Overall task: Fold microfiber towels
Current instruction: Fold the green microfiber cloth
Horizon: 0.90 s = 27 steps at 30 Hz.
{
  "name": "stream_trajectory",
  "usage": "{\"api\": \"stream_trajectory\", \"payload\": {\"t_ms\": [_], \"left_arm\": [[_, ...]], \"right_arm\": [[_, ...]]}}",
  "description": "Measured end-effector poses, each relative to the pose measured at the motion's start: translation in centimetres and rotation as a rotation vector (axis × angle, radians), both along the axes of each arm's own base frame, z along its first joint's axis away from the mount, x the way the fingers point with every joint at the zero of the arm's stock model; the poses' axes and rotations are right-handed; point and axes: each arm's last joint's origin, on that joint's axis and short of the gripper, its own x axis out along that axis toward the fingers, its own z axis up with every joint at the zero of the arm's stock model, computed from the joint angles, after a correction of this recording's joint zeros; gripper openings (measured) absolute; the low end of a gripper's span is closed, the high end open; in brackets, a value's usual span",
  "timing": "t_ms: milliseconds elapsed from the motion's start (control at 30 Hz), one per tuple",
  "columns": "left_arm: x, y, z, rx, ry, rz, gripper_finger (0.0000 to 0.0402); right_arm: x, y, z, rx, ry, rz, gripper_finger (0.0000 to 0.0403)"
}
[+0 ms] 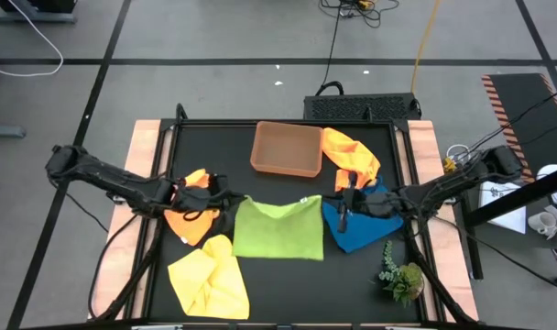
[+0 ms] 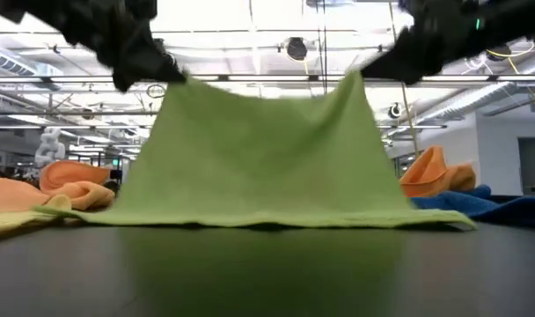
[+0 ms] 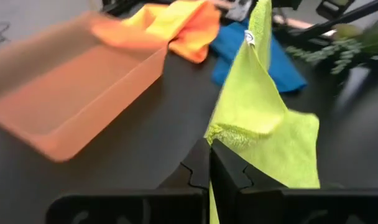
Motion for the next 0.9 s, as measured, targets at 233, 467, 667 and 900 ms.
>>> {"api": "stream_trajectory", "payload": {"t_ms": [233,467,667,900], "left_arm": [[-0.8,2.4,-3.1,-0.045,0.023,0.060,0.0004],[-1.1,3.1,-3.9,-0.042,0.039,0.066,0.0007],[-1.1,3.1,-3.8,-0.014,0.037,0.046,0.0009],[-1.0,3.1,-3.7,0.003,0.034,0.036,0.0006]], "right_arm": [[-1.4,-2.5,-3.5,0.200,0.026,-0.066,0.0020],[-2.1,-3.9,-4.8,0.443,0.008,-0.092,0.0093],[-2.1,-4.5,-5.0,0.599,-0.006,-0.110,0.0163],[-1.3,-3.8,-6.6,0.378,0.133,0.076,0.0193]]}}
